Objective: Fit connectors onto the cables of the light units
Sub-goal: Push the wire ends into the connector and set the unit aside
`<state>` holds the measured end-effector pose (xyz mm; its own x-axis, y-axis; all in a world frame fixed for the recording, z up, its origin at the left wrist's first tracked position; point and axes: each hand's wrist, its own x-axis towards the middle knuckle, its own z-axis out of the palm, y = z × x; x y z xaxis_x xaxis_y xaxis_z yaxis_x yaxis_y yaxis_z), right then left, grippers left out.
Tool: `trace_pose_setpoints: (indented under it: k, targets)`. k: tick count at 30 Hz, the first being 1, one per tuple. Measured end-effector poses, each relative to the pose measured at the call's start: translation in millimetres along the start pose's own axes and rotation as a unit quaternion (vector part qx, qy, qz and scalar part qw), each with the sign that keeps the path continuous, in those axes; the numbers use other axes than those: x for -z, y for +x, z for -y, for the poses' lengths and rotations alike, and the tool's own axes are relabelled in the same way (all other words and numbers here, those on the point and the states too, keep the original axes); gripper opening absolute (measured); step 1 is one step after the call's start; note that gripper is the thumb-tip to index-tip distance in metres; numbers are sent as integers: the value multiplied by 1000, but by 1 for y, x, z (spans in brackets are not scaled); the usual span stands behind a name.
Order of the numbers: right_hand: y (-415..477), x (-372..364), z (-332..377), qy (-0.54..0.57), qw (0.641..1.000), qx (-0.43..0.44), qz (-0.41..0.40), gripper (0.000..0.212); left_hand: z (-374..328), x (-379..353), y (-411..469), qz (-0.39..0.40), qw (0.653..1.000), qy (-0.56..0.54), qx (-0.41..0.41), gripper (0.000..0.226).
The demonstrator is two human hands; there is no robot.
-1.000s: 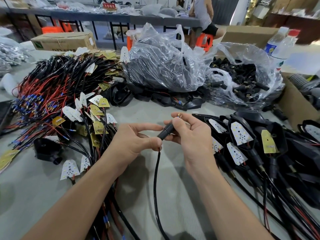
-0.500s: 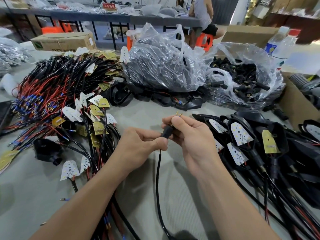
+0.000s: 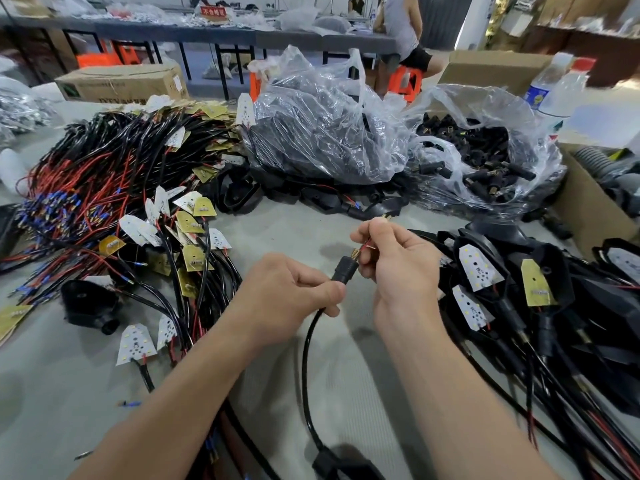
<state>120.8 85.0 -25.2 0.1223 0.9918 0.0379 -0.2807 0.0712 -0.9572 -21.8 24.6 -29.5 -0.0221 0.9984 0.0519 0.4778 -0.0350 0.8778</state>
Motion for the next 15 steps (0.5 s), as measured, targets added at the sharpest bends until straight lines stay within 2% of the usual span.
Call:
trace_pose_setpoints:
  k: [3,5,7,8,10,11,12,15]
  targets:
    - [3,4,-1,-108,992,64,5,32,-3,-7,-6,-47,997,50,-31,23]
    - [5,6,-1,-175,979,101,20,26,-5,-11,-8,-30,997,52,-38,30]
    - [5,4,-3,-167,981,89,30,27,-9,-8,-7,49,997,-56,-4,32]
    - [5,3,-4,-152,985,74,30,29,-9,-6,-5,98,980,-173,27,32]
    - [6,3,-4,-157,984,74,30,28,-8,0,-5,183,898,-387,102,30]
    - [6,4,-3,-185,978,95,31,25,-6,2,-6,199,875,-423,122,28]
    - [6,5,-2,-210,970,116,32,23,-3,1,-6,199,871,-428,133,28]
    - [3,10,1,-224,965,136,28,30,5,-5,-2,152,902,-386,123,29]
